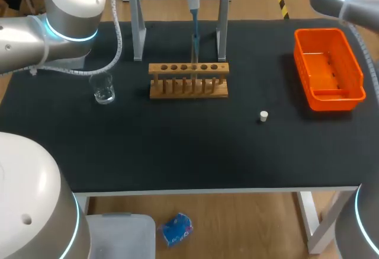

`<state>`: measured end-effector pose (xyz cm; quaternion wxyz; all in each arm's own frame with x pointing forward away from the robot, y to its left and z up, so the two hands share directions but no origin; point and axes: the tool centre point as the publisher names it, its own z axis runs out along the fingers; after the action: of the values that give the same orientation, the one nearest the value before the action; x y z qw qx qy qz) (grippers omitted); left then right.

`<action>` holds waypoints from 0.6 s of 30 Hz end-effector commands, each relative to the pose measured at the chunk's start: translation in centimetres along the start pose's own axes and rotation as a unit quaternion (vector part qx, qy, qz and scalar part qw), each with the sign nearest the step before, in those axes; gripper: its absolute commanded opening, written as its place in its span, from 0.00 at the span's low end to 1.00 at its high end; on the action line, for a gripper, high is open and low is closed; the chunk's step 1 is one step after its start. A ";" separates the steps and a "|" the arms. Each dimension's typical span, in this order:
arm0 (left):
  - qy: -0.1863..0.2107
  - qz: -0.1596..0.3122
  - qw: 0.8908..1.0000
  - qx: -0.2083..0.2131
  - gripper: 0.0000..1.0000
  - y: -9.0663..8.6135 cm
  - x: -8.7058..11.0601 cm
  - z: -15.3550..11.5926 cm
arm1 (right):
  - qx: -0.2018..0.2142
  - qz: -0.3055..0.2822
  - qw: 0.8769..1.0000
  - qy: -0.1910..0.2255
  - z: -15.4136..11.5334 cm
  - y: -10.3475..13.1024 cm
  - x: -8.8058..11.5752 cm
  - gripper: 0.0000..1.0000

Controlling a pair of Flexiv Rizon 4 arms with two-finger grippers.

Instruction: Invert the test tube, pick up the pipette, mount the tip to pipette, aspirate from beaker and dispense into the tube, eject the tip, return the pipette, and cap with the stopper.

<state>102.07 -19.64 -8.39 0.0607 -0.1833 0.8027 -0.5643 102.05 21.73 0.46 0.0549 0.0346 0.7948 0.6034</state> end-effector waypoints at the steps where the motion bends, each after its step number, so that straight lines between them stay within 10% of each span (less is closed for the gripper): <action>1: -0.001 0.000 1.000 0.003 0.00 0.1 0.1 0.0 | -0.002 0.010 1.000 0.009 0.2 -0.2 0.0 0.00; 18: -0.001 0.000 1.000 0.003 0.00 0.1 0.1 0.0 | -0.010 0.048 0.999 0.011 0.7 -0.6 0.0 0.00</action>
<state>102.07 -19.64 -8.39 0.0607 -0.1833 0.8027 -0.5643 102.17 22.30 -0.15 0.0169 0.0640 0.7870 0.6134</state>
